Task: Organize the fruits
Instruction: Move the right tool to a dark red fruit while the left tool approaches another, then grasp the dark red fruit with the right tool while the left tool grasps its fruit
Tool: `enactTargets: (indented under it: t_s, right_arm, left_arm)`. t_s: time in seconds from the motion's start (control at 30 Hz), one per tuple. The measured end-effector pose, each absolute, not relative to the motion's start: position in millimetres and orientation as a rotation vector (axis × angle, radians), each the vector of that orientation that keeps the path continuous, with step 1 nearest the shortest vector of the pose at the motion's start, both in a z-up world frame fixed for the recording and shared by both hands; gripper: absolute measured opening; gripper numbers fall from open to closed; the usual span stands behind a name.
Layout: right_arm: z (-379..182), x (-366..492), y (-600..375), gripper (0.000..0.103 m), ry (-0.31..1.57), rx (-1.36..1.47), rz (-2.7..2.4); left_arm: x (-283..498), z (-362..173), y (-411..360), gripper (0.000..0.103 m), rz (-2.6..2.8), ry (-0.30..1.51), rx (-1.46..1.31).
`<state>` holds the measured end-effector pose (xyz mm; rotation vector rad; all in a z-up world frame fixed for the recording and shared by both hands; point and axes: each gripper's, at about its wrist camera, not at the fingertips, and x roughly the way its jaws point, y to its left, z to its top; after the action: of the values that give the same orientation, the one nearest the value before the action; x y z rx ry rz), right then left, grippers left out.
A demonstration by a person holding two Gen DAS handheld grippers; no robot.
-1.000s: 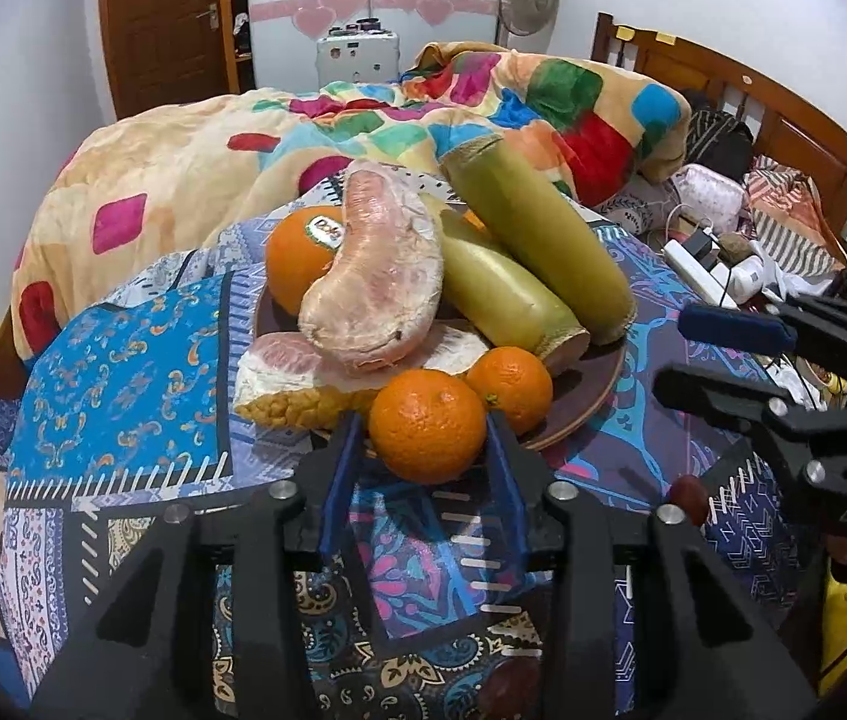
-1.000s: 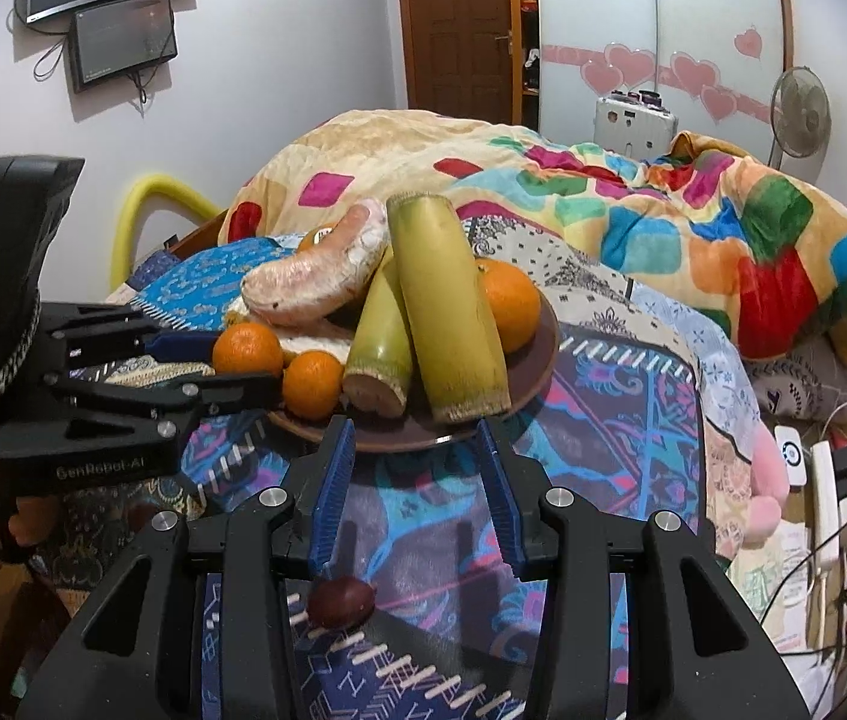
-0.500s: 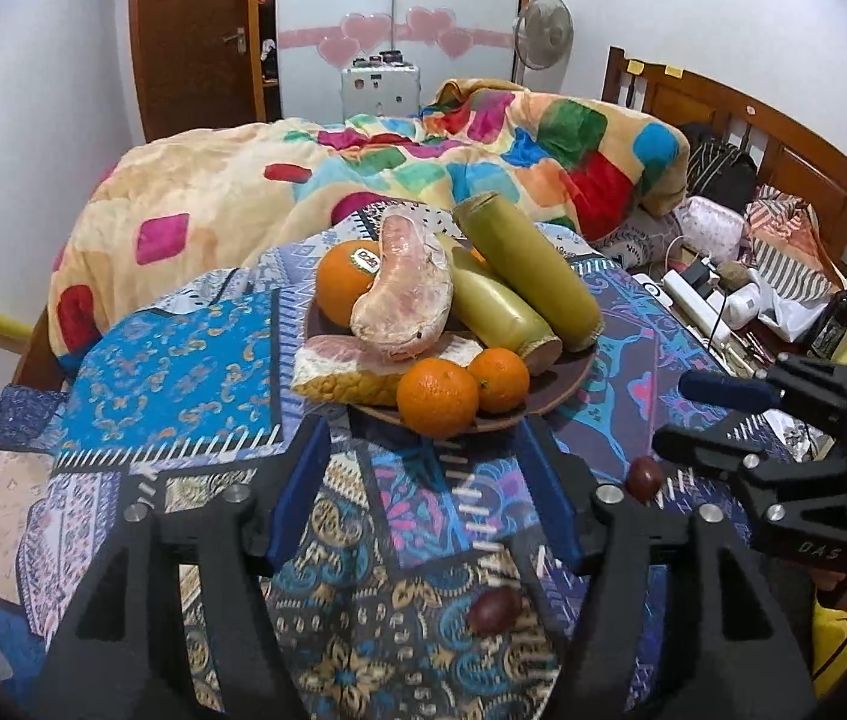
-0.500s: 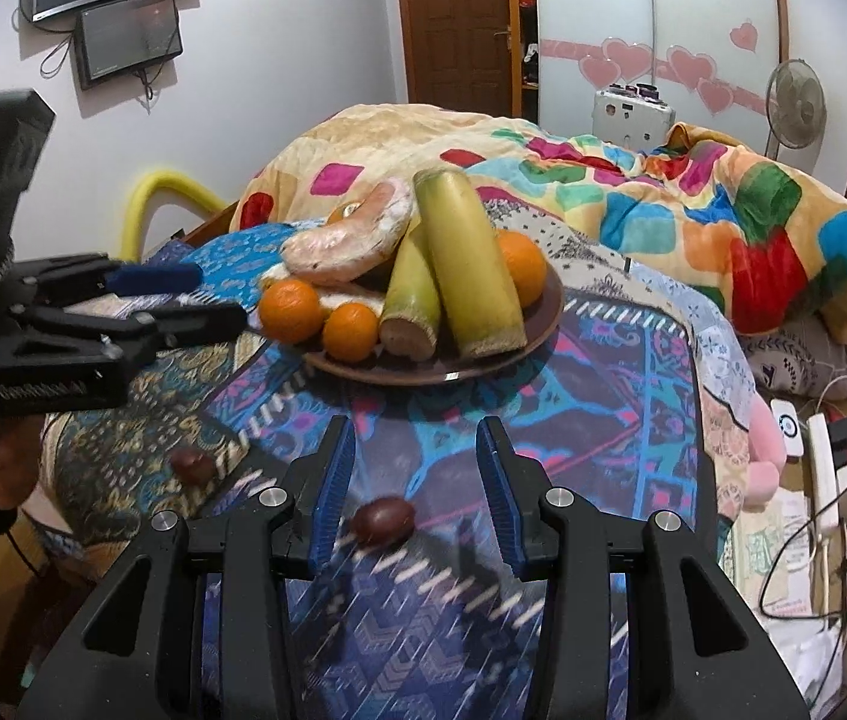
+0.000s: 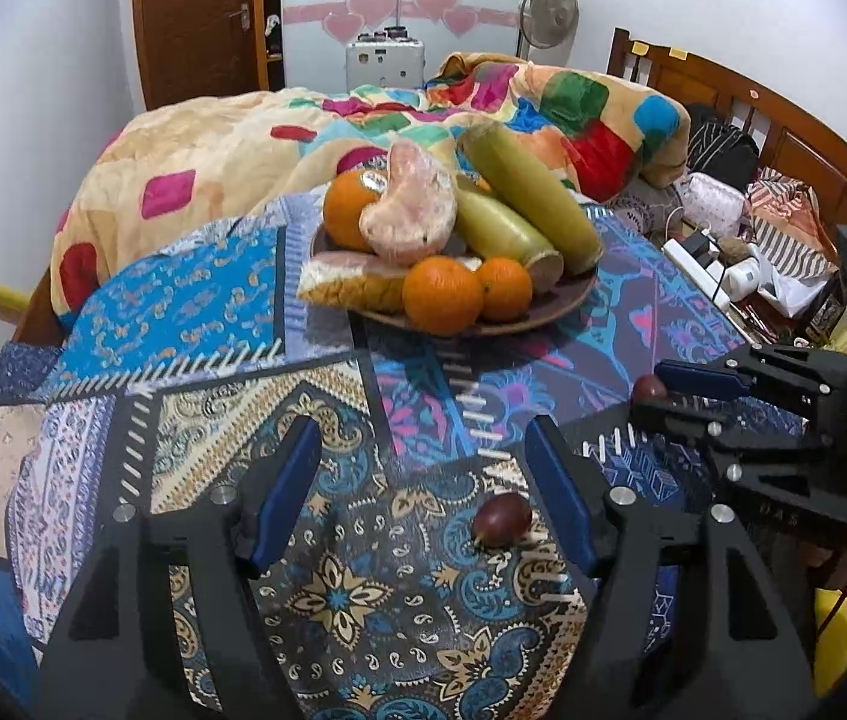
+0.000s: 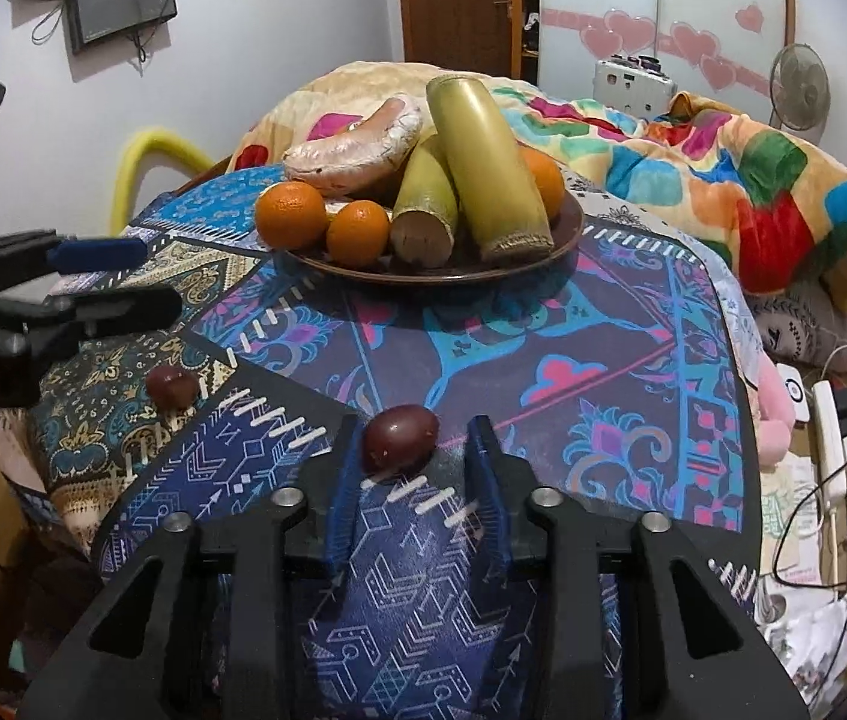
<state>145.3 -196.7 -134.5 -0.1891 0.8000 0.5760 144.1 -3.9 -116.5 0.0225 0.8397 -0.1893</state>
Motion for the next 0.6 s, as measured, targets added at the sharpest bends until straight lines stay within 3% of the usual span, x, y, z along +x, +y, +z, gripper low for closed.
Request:
enactTargets:
  t_s: [0.43, 0.53, 0.6]
  right_arm:
    - [-123.5, 126.5, -203.7, 0.022, 0.780, -0.173, 0.578]
    - [-119.1, 119.1, -208.1, 0.022, 0.770, -0.170, 0.576]
    - [-116.8, 115.2, -210.2, 0.022, 0.762, -0.174, 0.571]
  left_arm:
    - [123.8, -129.9, -14.9, 0.069, -0.231, 0.879, 0.009]
    - [121.9, -135.1, -16.9, 0.058, -0.229, 0.896, 0.011]
    - [121.6, -138.4, -18.4, 0.044, -0.231, 0.908, 0.012]
